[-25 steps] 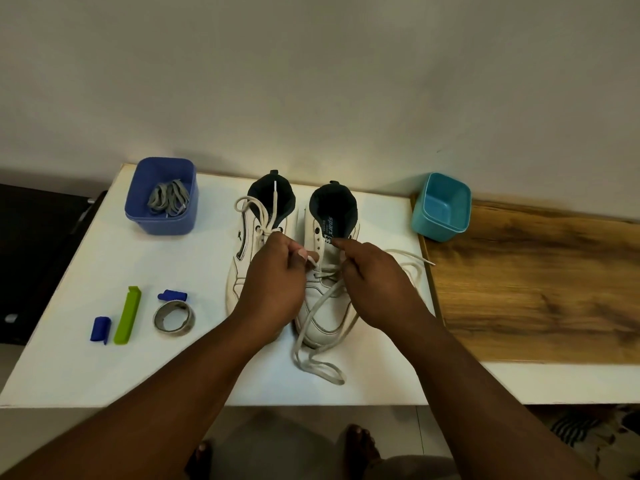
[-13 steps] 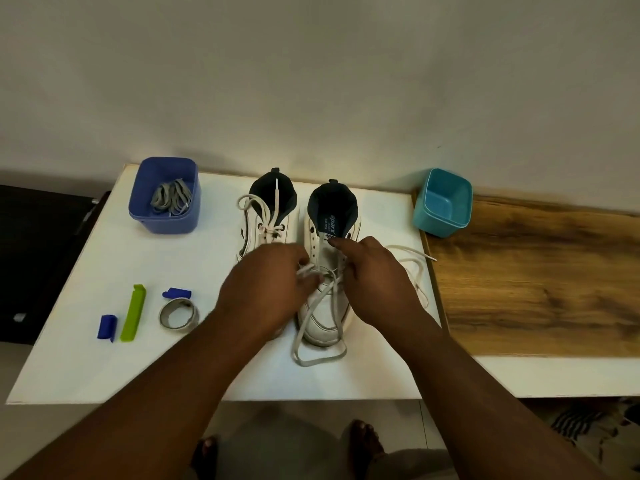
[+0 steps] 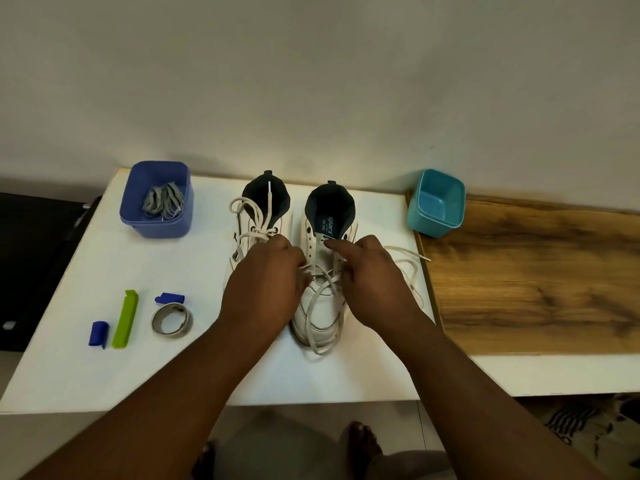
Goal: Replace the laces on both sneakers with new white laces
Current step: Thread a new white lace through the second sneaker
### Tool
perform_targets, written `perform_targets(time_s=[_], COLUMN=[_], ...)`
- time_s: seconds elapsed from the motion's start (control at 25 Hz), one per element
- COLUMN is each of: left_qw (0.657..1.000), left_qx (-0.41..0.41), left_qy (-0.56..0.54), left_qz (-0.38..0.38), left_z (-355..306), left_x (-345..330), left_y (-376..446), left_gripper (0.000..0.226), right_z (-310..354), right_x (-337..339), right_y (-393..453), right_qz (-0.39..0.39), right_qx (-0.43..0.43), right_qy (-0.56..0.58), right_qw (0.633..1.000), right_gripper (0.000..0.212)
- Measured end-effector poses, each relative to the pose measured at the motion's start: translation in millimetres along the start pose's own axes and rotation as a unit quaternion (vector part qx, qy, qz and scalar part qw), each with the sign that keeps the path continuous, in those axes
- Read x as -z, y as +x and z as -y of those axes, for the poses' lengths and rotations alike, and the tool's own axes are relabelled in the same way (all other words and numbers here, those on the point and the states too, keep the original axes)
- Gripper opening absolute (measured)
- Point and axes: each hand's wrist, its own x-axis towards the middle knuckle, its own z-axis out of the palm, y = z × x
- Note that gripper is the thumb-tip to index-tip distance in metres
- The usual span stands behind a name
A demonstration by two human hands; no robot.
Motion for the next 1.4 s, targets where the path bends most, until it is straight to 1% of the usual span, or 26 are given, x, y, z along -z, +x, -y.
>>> perform_targets(time_s=[0.04,0.08,0.12,0.2,0.24,0.28,0.36,0.4,0.44,0.52,0.56,0.64,0.68,0.72,0.76,0.8,0.84,0.88,0.92,0.96,1.0,1.04,1.12,1.2,1.28,1.4], left_qw=[1.000,0.998,0.993,0.965,0.958,0.964,0.986,0.992,0.994,0.995,0.995,0.985,0.968,0.934,0.895,0.878,0.893,0.938,0.974,0.988,0.993,0.995,0.995,0.993,0.989,0.981], left_qx=[0.008,0.018,0.037,0.090,0.100,0.098,0.068,0.045,0.027,0.021,0.023,0.029,0.036,0.039,0.041,0.037,0.034,0.031,0.017,0.007,0.007,0.011,0.020,0.026,0.037,0.067], left_qy=[0.005,0.018,0.030,0.038,0.038,0.045,0.069,0.077,0.081,0.078,0.063,-0.008,-0.069,-0.154,-0.248,-0.301,-0.294,-0.204,-0.081,0.011,0.059,0.073,0.063,0.065,0.092,0.136], left_qz=[-0.014,-0.050,-0.110,-0.242,-0.267,-0.245,-0.133,-0.086,-0.062,-0.058,-0.075,-0.168,-0.240,-0.319,-0.368,-0.371,-0.339,-0.280,-0.213,-0.152,-0.098,-0.069,-0.069,-0.097,-0.108,-0.117], left_z=[-0.4,0.3,1.5,3.8,3.1,1.9,-0.7,-1.0,-0.8,2.2,3.6,2.1,0.2,0.2,-0.3,0.3,-0.9,-1.9,-1.0,-0.8,-1.1,-1.3,1.8,5.9,4.8,-0.7], left_x=[3.5,9.9,18.7,37.5,41.3,39.4,23.4,11.7,2.5,-3.4,-0.8,9.7,18.0,26.8,33.2,35.5,35.7,31.1,20.8,8.6,0.2,-4.4,-4.7,-0.8,2.6,6.3], left_y=[2.5,4.2,4.7,1.5,-1.4,-3.9,-6.9,-7.4,-7.3,-3.0,-1.2,0.9,0.8,1.0,0.8,-0.7,-2.9,-4.0,-5.4,-7.0,-8.0,-8.6,-4.9,-2.1,-2.6,-3.9], left_gripper=[0.021,0.022,0.023,0.022,0.022,0.026,0.044,0.046,0.041,0.025,0.023,0.024,0.025,0.025,0.023,0.021,0.024,0.033,0.037,0.034,0.030,0.026,0.017,0.010,0.012,0.021], right_z=[-1.0,-1.6,-2.0,-2.2,-3.0,-3.7,-3.5,-2.9,-2.3,-1.4,-1.2,-1.0,-0.9,-1.0,-0.6,-0.2,0.8,1.2,1.6,1.6,2.0,2.0,2.8,4.4,6.0,8.3], right_x=[0.6,1.3,1.4,0.4,0.0,-0.8,-1.8,-1.8,-1.4,0.1,0.8,2.5,3.1,3.9,4.5,4.3,4.2,3.7,3.6,3.2,3.0,3.0,2.6,1.6,2.1,8.0], right_y=[0.6,1.2,1.3,1.3,1.1,1.0,0.6,0.3,0.1,0.3,0.3,0.7,1.1,1.2,1.0,0.0,-0.9,-1.5,-1.2,-0.8,-0.3,0.1,0.4,-0.6,-1.1,-1.3], right_qz=[-0.001,0.000,0.001,0.000,-0.002,-0.004,-0.001,0.001,0.002,0.002,0.004,0.006,0.006,0.004,0.003,0.003,0.005,0.007,0.008,0.010,0.014,0.015,0.012,0.004,0.004,0.039], right_qx=[-0.002,-0.004,-0.005,-0.003,-0.004,-0.005,-0.007,-0.006,-0.003,-0.002,-0.004,-0.009,-0.010,-0.010,-0.009,-0.007,-0.006,-0.007,-0.007,-0.008,-0.010,-0.011,-0.016,-0.021,-0.033,-0.064], right_qy=[-0.002,-0.004,-0.005,-0.004,-0.003,-0.003,-0.003,-0.003,-0.003,-0.005,-0.009,-0.019,-0.022,-0.024,-0.024,-0.025,-0.026,-0.030,-0.034,-0.036,-0.037,-0.037,-0.036,-0.031,-0.027,-0.033], right_qw=[1.000,1.000,1.000,1.000,1.000,1.000,1.000,1.000,1.000,1.000,1.000,1.000,1.000,1.000,1.000,1.000,1.000,0.999,0.999,0.999,0.999,0.999,0.999,0.999,0.999,0.997], right_gripper=[0.053,0.052,0.053,0.055,0.056,0.056,0.057,0.057,0.057,0.056,0.055,0.056,0.057,0.057,0.058,0.057,0.057,0.056,0.055,0.054,0.053,0.051,0.050,0.046,0.042,0.043])
